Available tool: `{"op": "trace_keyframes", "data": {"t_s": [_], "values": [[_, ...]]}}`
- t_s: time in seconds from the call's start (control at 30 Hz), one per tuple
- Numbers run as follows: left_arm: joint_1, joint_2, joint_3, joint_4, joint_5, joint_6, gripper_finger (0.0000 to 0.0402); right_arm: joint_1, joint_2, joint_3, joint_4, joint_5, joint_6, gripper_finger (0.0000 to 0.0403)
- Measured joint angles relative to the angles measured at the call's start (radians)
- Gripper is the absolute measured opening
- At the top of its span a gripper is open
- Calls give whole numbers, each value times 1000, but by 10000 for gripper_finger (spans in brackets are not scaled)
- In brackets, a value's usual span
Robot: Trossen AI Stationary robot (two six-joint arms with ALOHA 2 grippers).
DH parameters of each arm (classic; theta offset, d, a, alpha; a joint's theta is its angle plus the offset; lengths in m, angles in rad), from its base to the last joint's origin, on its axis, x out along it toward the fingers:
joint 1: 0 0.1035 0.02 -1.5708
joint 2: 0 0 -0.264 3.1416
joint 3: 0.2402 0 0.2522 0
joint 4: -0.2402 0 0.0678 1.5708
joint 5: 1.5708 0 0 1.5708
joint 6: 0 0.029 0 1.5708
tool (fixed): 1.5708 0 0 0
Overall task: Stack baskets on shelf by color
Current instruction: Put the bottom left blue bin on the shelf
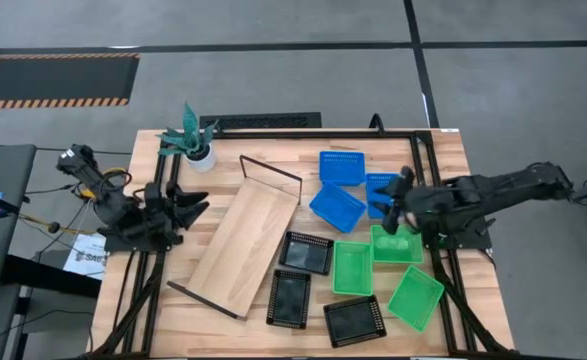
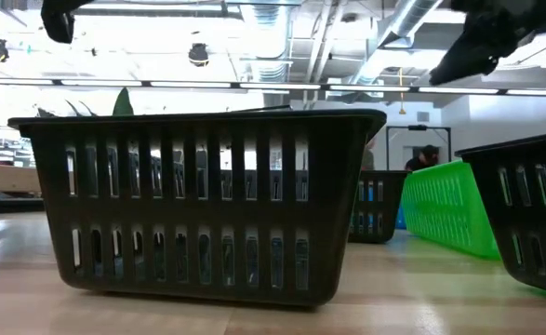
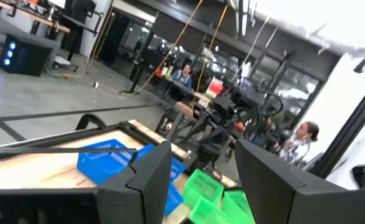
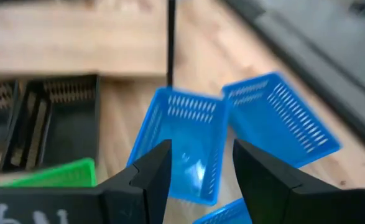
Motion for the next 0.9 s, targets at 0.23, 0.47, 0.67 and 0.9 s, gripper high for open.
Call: {"op": "trace_keyframes", "data": {"t_s": [0.23,0.47,0.67,0.9], "values": [[0,98,85,-125,4,-4,169,-56,247,29,14,-135,-218,192],[0,133,80,-151,24,-36,169,-45,432,28,86,-136,-482,189],[0,137,79,-195,26,-80,169,-46,527,28,120,-195,-580,189],[0,136,79,-193,23,-72,169,-48,572,28,107,-244,-588,188]]}}
